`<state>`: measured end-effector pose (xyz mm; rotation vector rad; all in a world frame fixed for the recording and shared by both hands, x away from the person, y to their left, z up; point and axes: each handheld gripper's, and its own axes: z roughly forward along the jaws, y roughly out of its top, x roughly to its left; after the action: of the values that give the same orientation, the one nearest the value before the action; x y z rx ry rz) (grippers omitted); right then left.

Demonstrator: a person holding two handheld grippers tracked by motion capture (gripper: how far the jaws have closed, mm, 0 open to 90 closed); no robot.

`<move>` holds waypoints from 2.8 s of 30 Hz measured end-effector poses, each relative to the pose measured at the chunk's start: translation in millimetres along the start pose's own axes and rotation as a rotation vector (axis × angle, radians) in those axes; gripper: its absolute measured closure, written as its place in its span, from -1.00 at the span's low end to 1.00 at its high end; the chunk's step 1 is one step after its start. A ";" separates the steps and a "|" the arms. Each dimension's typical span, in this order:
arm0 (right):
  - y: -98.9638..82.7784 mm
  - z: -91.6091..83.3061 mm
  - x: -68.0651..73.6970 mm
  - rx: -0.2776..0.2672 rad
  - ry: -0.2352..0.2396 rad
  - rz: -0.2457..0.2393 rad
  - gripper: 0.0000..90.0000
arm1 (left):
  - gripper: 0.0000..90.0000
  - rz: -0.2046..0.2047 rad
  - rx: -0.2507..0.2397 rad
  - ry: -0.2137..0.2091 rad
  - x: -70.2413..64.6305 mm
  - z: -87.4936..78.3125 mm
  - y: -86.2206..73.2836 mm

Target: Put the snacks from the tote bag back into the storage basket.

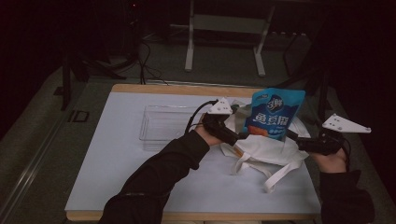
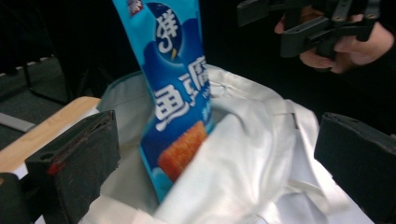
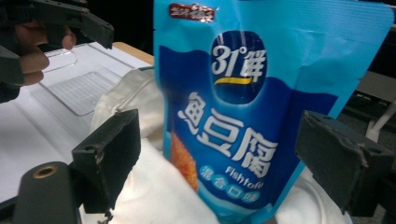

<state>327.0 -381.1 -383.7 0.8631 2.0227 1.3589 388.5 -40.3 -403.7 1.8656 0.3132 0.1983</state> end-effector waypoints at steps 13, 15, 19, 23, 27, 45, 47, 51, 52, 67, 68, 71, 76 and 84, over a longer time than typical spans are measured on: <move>0.8 20.8 -27.9 0.025 -0.018 0.027 -0.67 | -0.77 -0.016 0.001 0.031 26.0 38.7 7.4; 0.6 22.8 -29.8 0.030 -0.017 0.029 -0.67 | -0.67 -0.016 0.007 0.044 27.0 40.8 7.5; -2.6 33.0 -38.3 0.045 -0.028 0.050 -0.67 | -0.41 -0.030 0.021 0.067 33.1 50.2 6.9; -4.9 39.9 -45.7 0.051 -0.033 0.068 -0.62 | -0.10 -0.022 0.034 0.039 34.4 59.2 5.3; -6.3 46.9 -49.6 0.067 -0.019 0.065 -0.54 | 0.07 -0.026 0.037 0.039 35.5 65.7 6.1; -12.8 72.5 -45.3 0.127 0.020 0.048 -0.01 | 0.62 0.023 0.131 0.101 28.5 84.3 7.9; -12.9 73.2 -44.4 0.124 0.020 0.051 0.05 | 0.72 0.033 0.134 0.114 25.4 87.6 6.9; -13.1 73.8 -42.4 0.134 0.031 0.036 0.27 | 0.95 -0.002 0.107 0.114 27.8 87.9 5.5; -12.9 73.6 -42.1 0.139 0.034 0.028 0.33 | 0.97 0.010 0.111 0.110 27.9 88.0 5.5; -6.6 73.1 -36.8 0.150 0.063 0.059 0.80 | 1.00 -0.015 0.115 0.097 30.2 84.2 11.3; -5.2 72.7 -36.5 0.147 0.064 0.061 0.81 | 1.00 -0.016 0.115 0.097 30.1 83.5 12.8; -0.2 70.8 -35.6 0.138 0.067 0.060 0.82 | 1.00 -0.004 0.120 0.095 29.2 79.1 20.6; 11.8 65.2 -32.6 0.125 0.063 0.050 0.84 | 1.00 0.003 0.109 0.093 27.0 70.8 32.2; 30.2 55.5 -26.0 0.101 0.064 0.045 0.87 | 1.00 0.026 0.106 0.095 21.4 57.3 51.0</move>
<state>390.8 -359.9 -371.8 0.9252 2.1486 1.3335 431.3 -100.2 -373.5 1.9694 0.3714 0.2936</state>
